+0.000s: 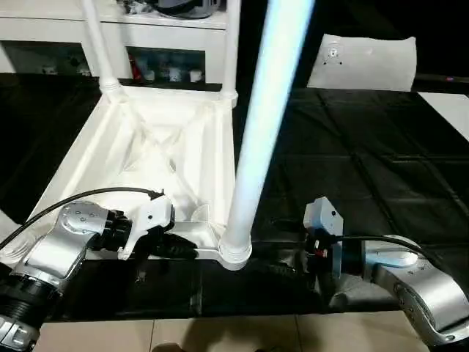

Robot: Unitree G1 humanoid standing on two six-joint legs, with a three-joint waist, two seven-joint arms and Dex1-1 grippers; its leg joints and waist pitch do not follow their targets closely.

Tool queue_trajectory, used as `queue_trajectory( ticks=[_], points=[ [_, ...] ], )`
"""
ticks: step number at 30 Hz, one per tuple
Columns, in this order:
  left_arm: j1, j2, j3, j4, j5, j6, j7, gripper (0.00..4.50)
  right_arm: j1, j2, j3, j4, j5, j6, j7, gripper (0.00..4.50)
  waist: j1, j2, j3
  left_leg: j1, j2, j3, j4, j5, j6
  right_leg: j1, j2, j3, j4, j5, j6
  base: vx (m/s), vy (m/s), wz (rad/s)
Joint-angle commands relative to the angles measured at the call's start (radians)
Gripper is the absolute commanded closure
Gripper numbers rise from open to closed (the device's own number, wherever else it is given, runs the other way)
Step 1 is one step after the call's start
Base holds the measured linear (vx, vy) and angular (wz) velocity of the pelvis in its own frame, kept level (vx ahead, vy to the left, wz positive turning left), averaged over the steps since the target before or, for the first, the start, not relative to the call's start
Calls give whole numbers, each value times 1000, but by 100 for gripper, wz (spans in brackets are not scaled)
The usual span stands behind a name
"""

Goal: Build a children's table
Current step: Rotate leg to tighten

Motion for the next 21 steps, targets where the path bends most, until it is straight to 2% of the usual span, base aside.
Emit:
queue_trajectory(
  ticks=[1, 4, 10, 11, 12, 14, 15, 17, 19, 21],
  points=[
    [6, 14, -8, 10, 21, 4, 9, 445, -15, -11, 1, -25, -2, 4, 5, 0, 2, 16, -59, 3, 28, -3, -78, -173, -7, 49, -70, 44, -65, -210, -178, 0, 0, 0],
    [1, 6, 1, 13, 23, -9, 8, 445, -19, -10, 2, -22, -3, 4, 5, 0, 2, 16, -58, 3, 28, -4, -79, -182, -8, 49, -71, 44, -66, -230, -174, 0, 0, 0],
    [-8, -35, 0, 60, 75, -132, 65, 445, -28, -3, 6, -12, -10, -2, 0, 0, 5, 16, -56, 5, 29, -3, -79, -197, -10, 47, -72, 45, -71, -258, -164, 0, 0, 0],
    [-8, -49, 4, 49, 73, -110, 88, 445, -29, -1, 6, -15, -7, 1, -2, 0, 6, 15, -56, 6, 29, -4, -80, -208, -12, 47, -73, 45, -73, -278, -159, 0, 0, 0],
    [-8, -55, 6, 45, 72, -101, 98, 445, -29, 0, 6, -16, -6, 3, -3, 0, 7, 23, -56, 8, 30, -4, -81, -216, -15, 45, -73, 45, -73, -287, -159, 0, 0, 0],
    [-6, -72, 14, 30, 54, -49, 116, 445, -31, 3, 4, -22, 0, 8, -6, 0, 6, 16, -53, 9, 29, -4, -81, -242, -19, 45, -74, 45, -77, -333, -151, 0, 0, 0],
    [-6, -76, 17, 29, 49, -43, 115, 445, -31, 3, 5, -22, 0, 8, -6, 0, 6, 16, -52, 8, 29, -5, -83, -244, -20, 46, -74, 45, -77, -340, -149, 0, 0, 0],
    [-1, -81, 25, 25, 29, -30, 96, 395, -25, 2, 9, -23, -2, 4, -3, 0, 6, 18, -53, 11, 28, -6, -83, -252, -20, 44, -74, 45, -81, -360, -140, 0, 0, 0],
    [1, -80, 25, 30, 33, -40, 89, 395, -22, 0, 12, -28, 0, 7, 1, 0, 4, 16, -55, 5, 28, -8, -84, -232, -19, 49, -72, 44, -76, -326, -142, 0, 0, 0],
    [4, -75, 22, 40, 51, -58, 96, 360, -20, -2, 13, -32, 5, 10, 6, 0, 4, 18, -57, 6, 27, -6, -81, -223, -14, 48, -72, 45, -77, -310, -146, 0, 0, 0]
  ],
)
